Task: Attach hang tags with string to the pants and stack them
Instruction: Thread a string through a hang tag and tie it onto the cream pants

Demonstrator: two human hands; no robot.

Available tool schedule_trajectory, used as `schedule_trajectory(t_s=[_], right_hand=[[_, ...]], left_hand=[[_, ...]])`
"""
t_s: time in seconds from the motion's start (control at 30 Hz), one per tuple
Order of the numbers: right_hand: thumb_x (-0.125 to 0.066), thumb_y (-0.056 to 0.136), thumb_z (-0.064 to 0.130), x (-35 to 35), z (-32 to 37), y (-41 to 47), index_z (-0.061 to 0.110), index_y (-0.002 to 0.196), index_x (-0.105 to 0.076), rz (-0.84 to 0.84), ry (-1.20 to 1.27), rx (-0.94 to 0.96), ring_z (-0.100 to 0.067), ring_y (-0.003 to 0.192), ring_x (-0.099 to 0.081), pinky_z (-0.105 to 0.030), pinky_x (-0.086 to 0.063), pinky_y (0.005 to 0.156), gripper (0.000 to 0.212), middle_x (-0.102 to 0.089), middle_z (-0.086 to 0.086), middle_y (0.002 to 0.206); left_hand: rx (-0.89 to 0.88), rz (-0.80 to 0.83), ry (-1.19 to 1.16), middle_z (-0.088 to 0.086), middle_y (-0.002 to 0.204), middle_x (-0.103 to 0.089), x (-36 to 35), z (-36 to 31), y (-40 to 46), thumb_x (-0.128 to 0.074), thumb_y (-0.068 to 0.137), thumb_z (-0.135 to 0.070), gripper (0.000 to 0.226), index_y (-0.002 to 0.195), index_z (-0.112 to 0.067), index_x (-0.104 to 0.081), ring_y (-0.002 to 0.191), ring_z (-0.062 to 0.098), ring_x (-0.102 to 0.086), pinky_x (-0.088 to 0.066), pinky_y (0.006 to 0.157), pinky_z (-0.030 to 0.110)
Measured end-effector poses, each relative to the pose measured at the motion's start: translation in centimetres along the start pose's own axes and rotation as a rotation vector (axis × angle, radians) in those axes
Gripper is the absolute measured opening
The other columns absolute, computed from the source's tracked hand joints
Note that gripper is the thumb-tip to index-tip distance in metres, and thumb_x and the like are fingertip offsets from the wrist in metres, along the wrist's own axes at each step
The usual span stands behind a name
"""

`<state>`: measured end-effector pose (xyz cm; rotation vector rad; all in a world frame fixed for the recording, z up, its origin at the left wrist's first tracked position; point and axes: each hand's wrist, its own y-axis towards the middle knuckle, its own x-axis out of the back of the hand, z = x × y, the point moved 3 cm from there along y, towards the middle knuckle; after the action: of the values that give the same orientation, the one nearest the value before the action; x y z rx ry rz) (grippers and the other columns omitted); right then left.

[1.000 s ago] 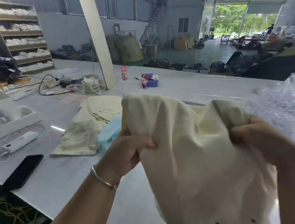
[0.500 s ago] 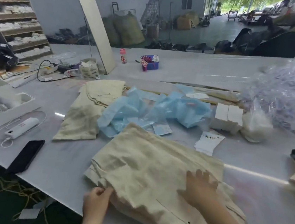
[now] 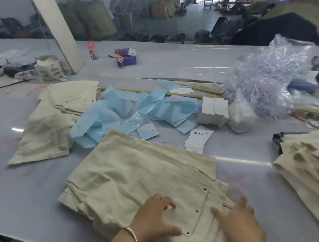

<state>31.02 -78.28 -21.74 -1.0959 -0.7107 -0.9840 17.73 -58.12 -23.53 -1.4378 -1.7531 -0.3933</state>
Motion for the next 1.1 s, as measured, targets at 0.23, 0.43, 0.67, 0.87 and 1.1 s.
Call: schedule_trajectory(t_s=[0.23, 0.43, 0.67, 0.87, 1.1], right_hand=[[-0.077, 0.071, 0.004, 1.2, 1.6, -1.4, 0.022, 0.116, -0.046, -0.014, 0.742, 0.114, -0.017, 0.093, -0.061, -0.033, -0.050, 0.078, 0.057, -0.063, -0.003, 0.111], [-0.052, 0.094, 0.005, 1.9, 4.6, -3.2, 0.013, 0.117, -0.052, 0.479, 1.388, 0.146, -0.027, 0.076, -0.069, -0.038, -0.055, 0.067, 0.025, -0.073, -0.016, 0.096], [-0.070, 0.076, -0.008, 1.9, 2.1, -4.4, 0.003, 0.095, -0.071, 0.275, 0.885, 0.473, -0.010, 0.081, -0.067, -0.019, -0.050, 0.068, 0.023, -0.073, -0.008, 0.090], [-0.067, 0.086, 0.027, -0.8, 3.8, -5.6, 0.028, 0.105, -0.074, 0.077, 0.432, 0.788, 0.004, 0.089, -0.049, -0.014, -0.040, 0.082, 0.020, -0.063, 0.021, 0.090], [-0.063, 0.080, 0.023, -1.0, 3.1, -5.9, 0.035, 0.086, -0.079, -0.102, 0.466, 0.771, -0.003, 0.085, -0.045, -0.010, -0.035, 0.070, 0.020, -0.063, 0.014, 0.077]], left_hand=[[-0.020, 0.073, -0.322, -0.008, 0.093, -0.058, -0.8, -4.5, 0.8, -0.078, 0.074, -0.030, 0.034, 0.106, -0.027, -0.066, 0.079, 0.002, -0.056, -0.050, 0.076, 0.019], [0.092, 0.051, -0.736, 0.005, 0.088, -0.072, -0.4, -7.4, 1.6, -0.075, 0.071, -0.018, 0.032, 0.101, -0.011, -0.068, 0.077, 0.015, -0.069, -0.056, 0.062, 0.031], [0.243, 0.163, -1.005, 0.017, 0.090, -0.068, -1.4, -6.3, 1.5, -0.062, 0.075, -0.008, 0.020, 0.090, 0.003, -0.069, 0.076, 0.020, -0.065, -0.056, 0.067, 0.033], [0.305, 0.088, -1.033, 0.011, 0.078, -0.069, -1.5, -5.5, 1.5, -0.063, 0.085, -0.021, 0.020, 0.078, -0.010, -0.077, 0.064, 0.015, -0.067, -0.052, 0.053, 0.028], [0.460, 0.164, -1.195, 0.012, 0.082, -0.070, -2.6, -4.7, 0.9, -0.057, 0.088, -0.024, 0.026, 0.087, -0.008, -0.078, 0.068, 0.021, -0.068, -0.056, 0.061, 0.030]])
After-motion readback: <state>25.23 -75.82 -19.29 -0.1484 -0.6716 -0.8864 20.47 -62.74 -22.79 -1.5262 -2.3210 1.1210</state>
